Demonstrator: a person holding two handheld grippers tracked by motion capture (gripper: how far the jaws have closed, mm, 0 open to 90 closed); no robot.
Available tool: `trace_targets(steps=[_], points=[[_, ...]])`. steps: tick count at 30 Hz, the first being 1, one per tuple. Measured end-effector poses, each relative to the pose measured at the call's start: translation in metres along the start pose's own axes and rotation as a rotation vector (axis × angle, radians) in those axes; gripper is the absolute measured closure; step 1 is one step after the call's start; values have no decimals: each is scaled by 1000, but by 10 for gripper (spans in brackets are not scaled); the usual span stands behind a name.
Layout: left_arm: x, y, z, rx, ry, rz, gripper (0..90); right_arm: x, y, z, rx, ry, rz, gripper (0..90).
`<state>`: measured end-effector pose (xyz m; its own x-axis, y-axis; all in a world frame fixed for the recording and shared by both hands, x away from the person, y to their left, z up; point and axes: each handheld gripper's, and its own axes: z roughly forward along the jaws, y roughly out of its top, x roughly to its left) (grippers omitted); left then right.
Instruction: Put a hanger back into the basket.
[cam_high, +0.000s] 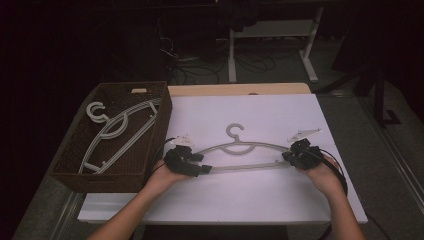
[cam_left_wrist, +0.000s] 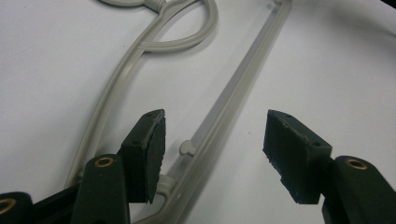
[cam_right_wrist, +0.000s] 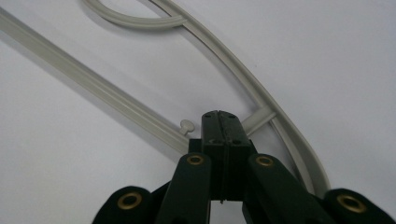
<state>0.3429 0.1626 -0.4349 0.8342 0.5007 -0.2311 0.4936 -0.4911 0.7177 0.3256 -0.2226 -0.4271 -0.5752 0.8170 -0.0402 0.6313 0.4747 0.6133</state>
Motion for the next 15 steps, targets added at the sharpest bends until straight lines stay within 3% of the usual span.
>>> trace_targets(steps=[2, 15], points=[[0, 0, 0, 0, 0, 0, 389, 0, -1, 4, 17, -10, -1, 890], [-2, 4, -2, -10, 5, 13, 387, -4, -7, 13, 87, 39, 22, 891]])
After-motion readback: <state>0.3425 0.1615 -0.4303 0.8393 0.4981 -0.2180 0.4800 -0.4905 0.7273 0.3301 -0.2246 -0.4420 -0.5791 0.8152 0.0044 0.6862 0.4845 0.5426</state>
